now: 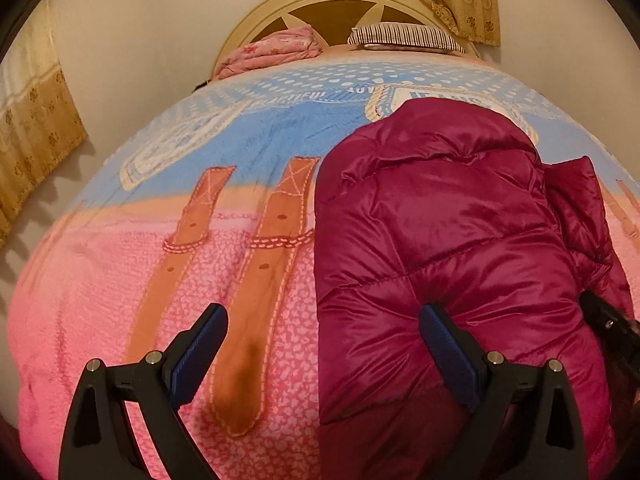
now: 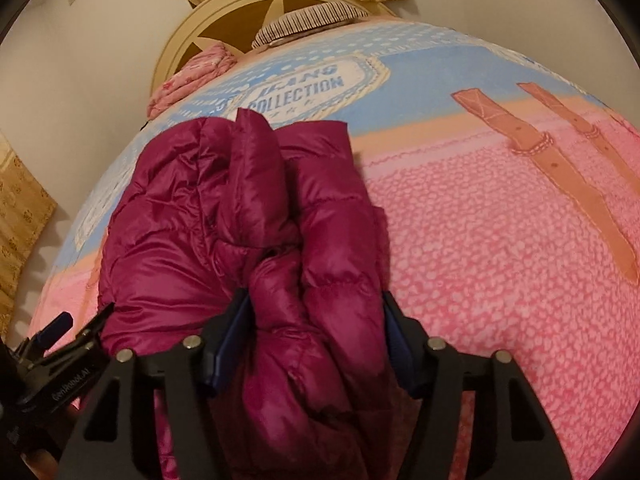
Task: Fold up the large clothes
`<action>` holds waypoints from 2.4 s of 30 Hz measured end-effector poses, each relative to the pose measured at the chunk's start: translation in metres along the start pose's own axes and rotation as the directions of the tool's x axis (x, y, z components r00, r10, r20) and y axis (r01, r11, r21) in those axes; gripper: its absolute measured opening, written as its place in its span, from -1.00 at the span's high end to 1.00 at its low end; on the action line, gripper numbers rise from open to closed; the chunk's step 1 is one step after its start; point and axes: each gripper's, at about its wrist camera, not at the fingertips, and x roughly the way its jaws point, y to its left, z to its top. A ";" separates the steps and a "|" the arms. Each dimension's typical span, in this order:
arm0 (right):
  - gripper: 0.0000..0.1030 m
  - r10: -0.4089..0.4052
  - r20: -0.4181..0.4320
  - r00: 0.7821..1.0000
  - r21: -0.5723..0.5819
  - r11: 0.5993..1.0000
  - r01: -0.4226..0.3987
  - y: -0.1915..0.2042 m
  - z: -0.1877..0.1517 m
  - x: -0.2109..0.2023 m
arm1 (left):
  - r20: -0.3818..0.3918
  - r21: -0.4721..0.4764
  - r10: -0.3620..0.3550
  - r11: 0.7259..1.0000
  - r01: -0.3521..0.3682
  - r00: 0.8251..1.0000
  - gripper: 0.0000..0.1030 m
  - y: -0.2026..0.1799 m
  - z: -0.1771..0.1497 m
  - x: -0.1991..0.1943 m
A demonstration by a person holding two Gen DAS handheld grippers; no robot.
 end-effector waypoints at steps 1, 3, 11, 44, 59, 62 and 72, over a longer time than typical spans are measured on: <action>-0.25 -0.003 0.006 1.000 -0.007 1.000 0.003 0.001 -0.001 0.000 | -0.003 -0.005 -0.014 1.000 0.014 1.000 -0.89 0.002 0.000 0.002; -0.25 -0.007 0.011 1.000 -0.021 1.000 0.007 0.003 -0.003 0.002 | -0.008 -0.015 -0.031 0.999 0.031 0.999 -0.89 0.005 0.001 0.007; -0.23 -0.008 0.028 1.000 -0.043 0.999 0.009 0.005 -0.003 0.005 | 0.004 0.023 -0.111 0.994 0.111 0.994 -0.30 -0.005 -0.002 0.004; 0.56 0.202 0.123 0.972 -0.176 0.968 -0.179 0.069 -0.014 -0.059 | 0.190 0.071 -0.014 0.997 0.001 0.982 0.92 0.041 0.001 -0.095; 0.56 0.271 0.095 0.958 -0.277 0.931 -0.236 0.119 -0.018 -0.057 | 0.227 -0.017 0.053 0.999 -0.051 0.972 0.92 0.098 -0.011 -0.120; 0.56 0.280 0.083 0.956 -0.295 0.923 -0.245 0.129 -0.021 -0.054 | 0.224 -0.038 0.068 0.997 -0.061 0.972 0.92 0.111 -0.015 -0.120; 0.56 0.322 0.043 0.946 -0.352 0.891 -0.287 0.165 -0.029 -0.044 | 0.211 -0.092 0.132 0.989 -0.115 0.968 0.92 0.147 -0.027 -0.120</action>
